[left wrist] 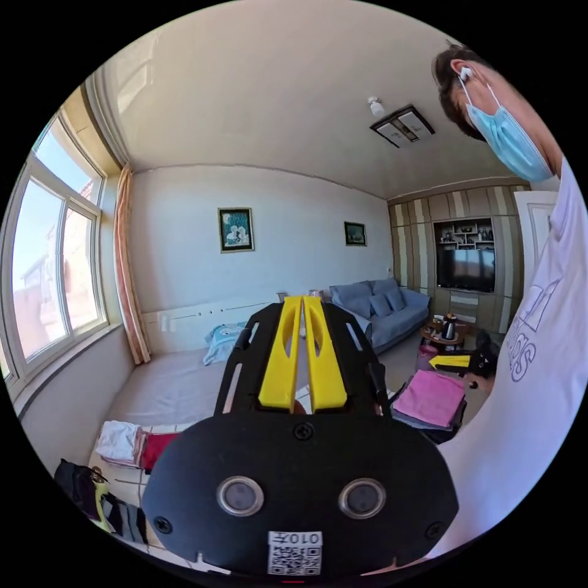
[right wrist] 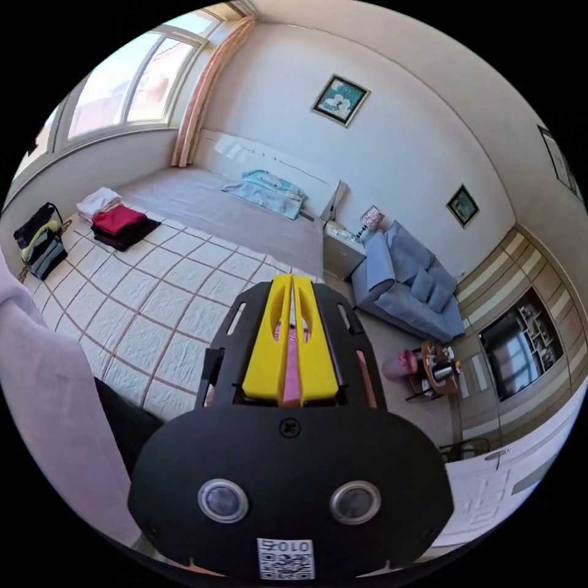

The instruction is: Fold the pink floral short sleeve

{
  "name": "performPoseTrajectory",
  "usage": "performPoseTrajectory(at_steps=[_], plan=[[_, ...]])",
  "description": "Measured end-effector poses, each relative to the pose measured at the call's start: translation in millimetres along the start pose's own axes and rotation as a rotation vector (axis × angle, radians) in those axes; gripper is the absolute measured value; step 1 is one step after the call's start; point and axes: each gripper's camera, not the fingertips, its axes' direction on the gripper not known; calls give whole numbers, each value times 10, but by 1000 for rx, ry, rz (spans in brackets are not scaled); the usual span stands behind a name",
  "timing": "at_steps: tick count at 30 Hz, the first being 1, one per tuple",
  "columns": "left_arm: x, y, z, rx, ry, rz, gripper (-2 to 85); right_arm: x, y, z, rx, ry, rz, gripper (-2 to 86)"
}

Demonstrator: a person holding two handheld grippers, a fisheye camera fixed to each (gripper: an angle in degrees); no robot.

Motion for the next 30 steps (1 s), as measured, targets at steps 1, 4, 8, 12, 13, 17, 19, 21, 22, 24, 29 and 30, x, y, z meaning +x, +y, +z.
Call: performPoseTrajectory(at_steps=[1,4,8,12,13,17,19,21,22,24,29,30], plan=[[62,-46,-45,28,-26,-14,59,-4,69,104,-32,9,8,46],[174,-179,0,-39,-22,-38,106,-65,430,610,-184,1,29,120],[334,-283,-74,-35,-61,-32,103,-193,918,1215,-378,-84,72,151],[489,-390,-194,-45,-122,48,63,-366,1305,1666,-454,-43,49,152],[523,-436,-205,-82,-134,65,50,-369,1347,1728,-461,-42,50,153],[681,-564,-275,-145,-183,173,13,-340,1580,2163,-496,-28,35,154],[730,-614,-328,-156,-205,191,5,-331,1666,2356,-511,-19,9,155],[755,-645,-403,-134,-218,190,1,-287,1771,2606,-534,-57,-15,156],[746,-658,-449,-124,-217,166,0,-268,1788,2653,-534,-65,-16,157],[726,-659,-513,-117,-225,132,-2,-191,1855,2827,-538,-104,-13,158],[706,-563,-711,-81,-288,85,-3,-165,1978,3029,-512,-147,-78,164],[691,-553,-743,-70,-289,69,-3,-171,2021,3091,-525,-141,-100,165]])
